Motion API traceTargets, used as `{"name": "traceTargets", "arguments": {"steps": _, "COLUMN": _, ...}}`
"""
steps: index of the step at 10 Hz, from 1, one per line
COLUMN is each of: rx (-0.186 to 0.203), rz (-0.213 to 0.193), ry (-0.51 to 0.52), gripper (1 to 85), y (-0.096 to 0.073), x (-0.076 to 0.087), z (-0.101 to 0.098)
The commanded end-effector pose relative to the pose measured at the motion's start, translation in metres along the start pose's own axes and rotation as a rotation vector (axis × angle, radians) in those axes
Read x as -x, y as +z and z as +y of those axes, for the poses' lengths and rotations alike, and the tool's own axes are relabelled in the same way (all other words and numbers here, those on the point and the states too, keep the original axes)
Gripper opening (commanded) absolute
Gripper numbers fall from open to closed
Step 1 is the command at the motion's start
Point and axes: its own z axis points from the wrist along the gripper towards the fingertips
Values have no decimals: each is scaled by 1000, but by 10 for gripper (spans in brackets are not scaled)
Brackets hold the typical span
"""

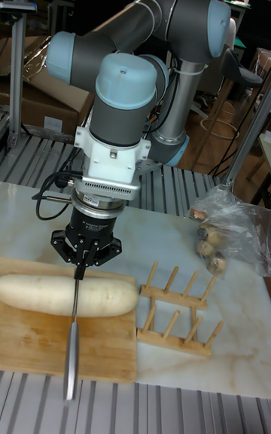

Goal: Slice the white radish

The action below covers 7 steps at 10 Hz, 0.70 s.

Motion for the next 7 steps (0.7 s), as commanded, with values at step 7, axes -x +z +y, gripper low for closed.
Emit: {"name": "traceTargets", "arguments": {"steps": 7, "rx": 25, "rz": -5, "ry": 32, "gripper": 13, "y": 5, "x": -4, "z": 8}}
